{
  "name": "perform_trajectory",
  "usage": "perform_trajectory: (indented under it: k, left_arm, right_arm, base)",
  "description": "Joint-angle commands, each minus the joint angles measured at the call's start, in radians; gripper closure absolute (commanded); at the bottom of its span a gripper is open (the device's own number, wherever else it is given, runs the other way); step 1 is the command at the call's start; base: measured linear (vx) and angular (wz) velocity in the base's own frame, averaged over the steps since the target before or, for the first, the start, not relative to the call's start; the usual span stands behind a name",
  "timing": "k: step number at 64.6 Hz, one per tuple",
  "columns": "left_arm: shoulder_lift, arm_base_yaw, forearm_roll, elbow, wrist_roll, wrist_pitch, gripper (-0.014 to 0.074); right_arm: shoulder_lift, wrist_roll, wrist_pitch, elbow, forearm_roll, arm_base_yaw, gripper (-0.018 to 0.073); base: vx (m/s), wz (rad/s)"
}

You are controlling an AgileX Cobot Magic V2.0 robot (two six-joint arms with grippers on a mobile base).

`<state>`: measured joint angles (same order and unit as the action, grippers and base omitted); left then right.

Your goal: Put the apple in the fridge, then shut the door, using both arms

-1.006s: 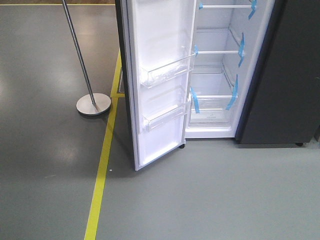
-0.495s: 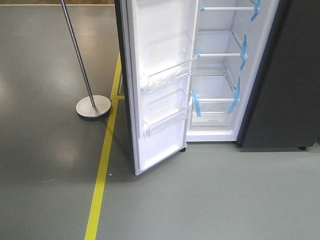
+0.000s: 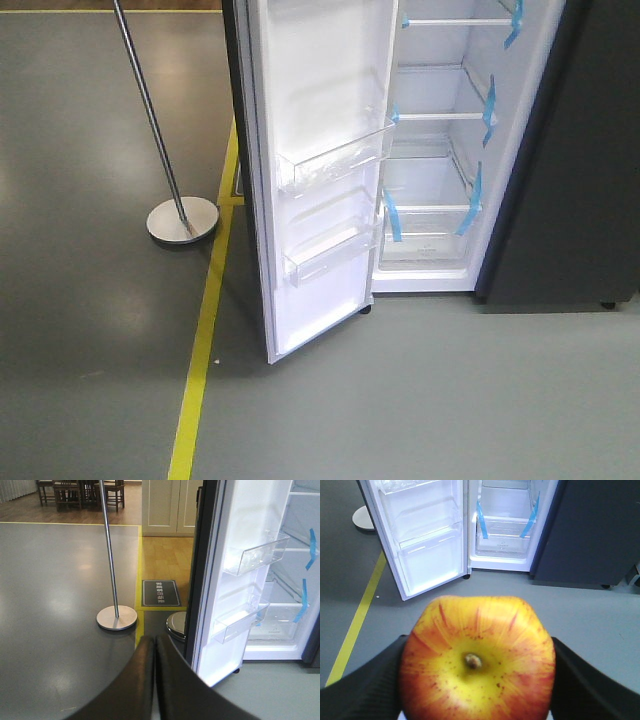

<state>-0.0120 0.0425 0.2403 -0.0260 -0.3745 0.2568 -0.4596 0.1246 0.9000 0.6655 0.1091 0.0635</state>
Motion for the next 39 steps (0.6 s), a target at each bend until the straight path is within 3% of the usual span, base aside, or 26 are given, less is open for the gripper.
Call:
perform_trajectory:
  k: [1,39]
  left_arm:
    - [-0.014,0.005,0.003,-0.021,-0.006,-0.064,0.0601]
    - [-0.014,0.005,0.003,-0.021,-0.006,-0.064,0.0601]
  right_arm:
    - [-0.006,0.002,-0.071,0.028,0.0,0.002,0.0372]
    - [-0.006,0.002,-0.071,0.028,0.0,0.002,0.0372]
  base:
    - [0.1,-0.01]
    - [0.1,-0.01]
